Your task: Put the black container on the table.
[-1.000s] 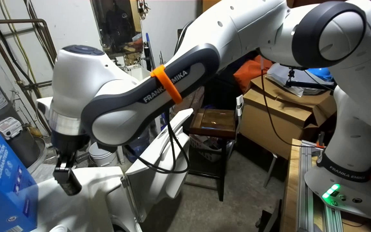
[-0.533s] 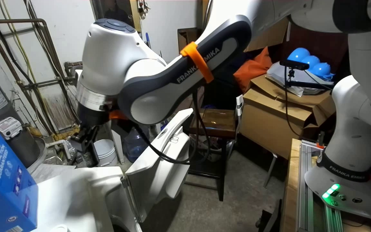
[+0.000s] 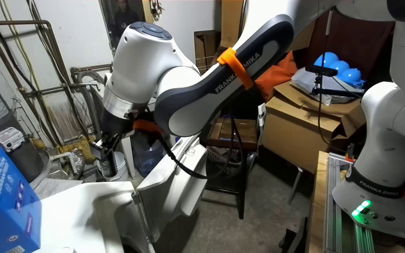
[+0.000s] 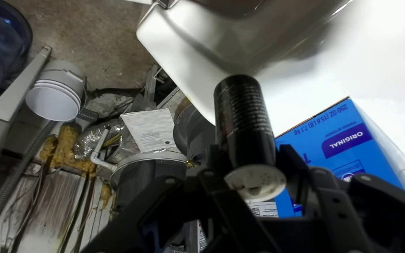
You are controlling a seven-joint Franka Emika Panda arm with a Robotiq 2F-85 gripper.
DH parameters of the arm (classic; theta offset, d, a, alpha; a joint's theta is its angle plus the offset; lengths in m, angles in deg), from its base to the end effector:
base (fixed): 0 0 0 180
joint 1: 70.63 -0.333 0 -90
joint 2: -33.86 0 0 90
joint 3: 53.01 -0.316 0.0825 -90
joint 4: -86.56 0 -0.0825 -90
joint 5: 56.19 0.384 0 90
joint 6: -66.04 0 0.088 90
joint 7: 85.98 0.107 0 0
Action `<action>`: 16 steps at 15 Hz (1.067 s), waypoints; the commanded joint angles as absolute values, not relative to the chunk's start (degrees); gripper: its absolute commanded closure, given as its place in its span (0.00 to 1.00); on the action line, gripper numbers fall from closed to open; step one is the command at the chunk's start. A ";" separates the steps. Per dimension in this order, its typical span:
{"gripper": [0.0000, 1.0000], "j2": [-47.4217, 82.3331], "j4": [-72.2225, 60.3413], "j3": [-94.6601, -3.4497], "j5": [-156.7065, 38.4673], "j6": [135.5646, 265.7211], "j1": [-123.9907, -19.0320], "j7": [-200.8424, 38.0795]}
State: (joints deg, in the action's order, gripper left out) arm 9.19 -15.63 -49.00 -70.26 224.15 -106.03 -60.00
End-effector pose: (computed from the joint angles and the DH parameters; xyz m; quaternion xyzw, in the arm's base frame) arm 0.5837 0.3747 0.3749 -0.9482 -0.1490 -0.2760 0.0510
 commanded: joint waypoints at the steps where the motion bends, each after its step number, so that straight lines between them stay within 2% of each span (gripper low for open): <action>1: 0.80 12.20 -19.77 -46.33 -73.19 225.07 -105.73 -53.89; 4: 0.80 18.67 -29.62 -40.22 -77.70 228.79 -107.55 -42.82; 11: 0.80 30.27 -42.40 -9.88 -95.75 227.67 -127.06 -15.55; 13: 0.80 33.98 -44.62 -5.30 -102.98 224.36 -128.64 -7.59; 16: 0.80 43.73 -51.15 -4.76 -111.64 213.36 -126.82 -2.32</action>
State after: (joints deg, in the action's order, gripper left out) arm 32.75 -43.91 -5.55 -104.61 221.68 -126.80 -6.71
